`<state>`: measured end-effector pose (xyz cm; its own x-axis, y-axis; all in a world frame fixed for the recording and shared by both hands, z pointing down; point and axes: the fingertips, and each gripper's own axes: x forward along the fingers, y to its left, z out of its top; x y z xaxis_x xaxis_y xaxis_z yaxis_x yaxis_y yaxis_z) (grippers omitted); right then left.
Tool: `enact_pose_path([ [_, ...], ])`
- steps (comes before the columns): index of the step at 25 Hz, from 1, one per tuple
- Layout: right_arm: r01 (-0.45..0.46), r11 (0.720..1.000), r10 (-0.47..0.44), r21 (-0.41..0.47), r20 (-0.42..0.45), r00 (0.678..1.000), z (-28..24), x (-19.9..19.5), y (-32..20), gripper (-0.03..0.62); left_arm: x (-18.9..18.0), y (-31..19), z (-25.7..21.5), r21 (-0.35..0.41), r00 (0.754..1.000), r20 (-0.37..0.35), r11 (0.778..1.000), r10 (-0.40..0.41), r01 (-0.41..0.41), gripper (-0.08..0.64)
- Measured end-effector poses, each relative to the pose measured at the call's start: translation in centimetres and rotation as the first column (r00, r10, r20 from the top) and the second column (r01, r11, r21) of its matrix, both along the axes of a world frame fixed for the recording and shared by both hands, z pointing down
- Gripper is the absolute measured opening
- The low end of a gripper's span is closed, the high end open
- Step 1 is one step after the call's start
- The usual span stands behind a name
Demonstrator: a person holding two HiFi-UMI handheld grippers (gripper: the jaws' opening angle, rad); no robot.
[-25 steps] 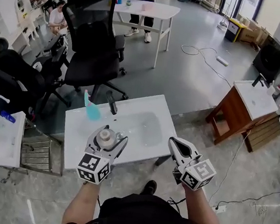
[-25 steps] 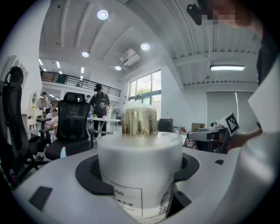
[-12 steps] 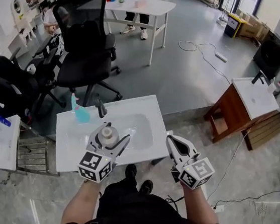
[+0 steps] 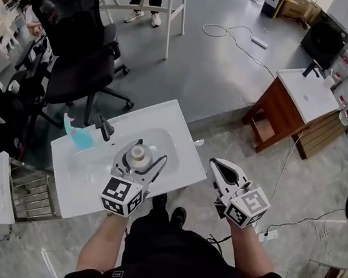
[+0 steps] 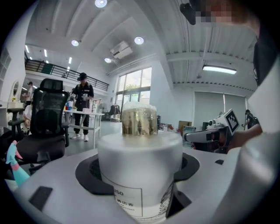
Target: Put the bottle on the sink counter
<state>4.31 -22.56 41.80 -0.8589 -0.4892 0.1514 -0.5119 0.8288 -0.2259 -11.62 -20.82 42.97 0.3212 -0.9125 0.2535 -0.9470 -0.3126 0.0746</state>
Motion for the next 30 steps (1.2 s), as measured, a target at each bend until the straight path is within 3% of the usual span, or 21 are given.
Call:
enact_pose_path([
  [12, -0.055, 0.997, 0.052, -0.062, -0.055, 0.997, 3.6, 0.7, -1.9, 0.014, 4.7, -3.8, 5.2, -0.045, 0.987, -0.042, 0.987, 0.155, -0.157, 0.337],
  [30, -0.112, 0.985, 0.098, -0.132, -0.114, 0.989, 8.0, 2.5, -2.0, 0.014, 10.3, -6.4, 14.0, -0.116, 0.955, -0.064, 0.948, 0.289, -0.295, 0.337],
])
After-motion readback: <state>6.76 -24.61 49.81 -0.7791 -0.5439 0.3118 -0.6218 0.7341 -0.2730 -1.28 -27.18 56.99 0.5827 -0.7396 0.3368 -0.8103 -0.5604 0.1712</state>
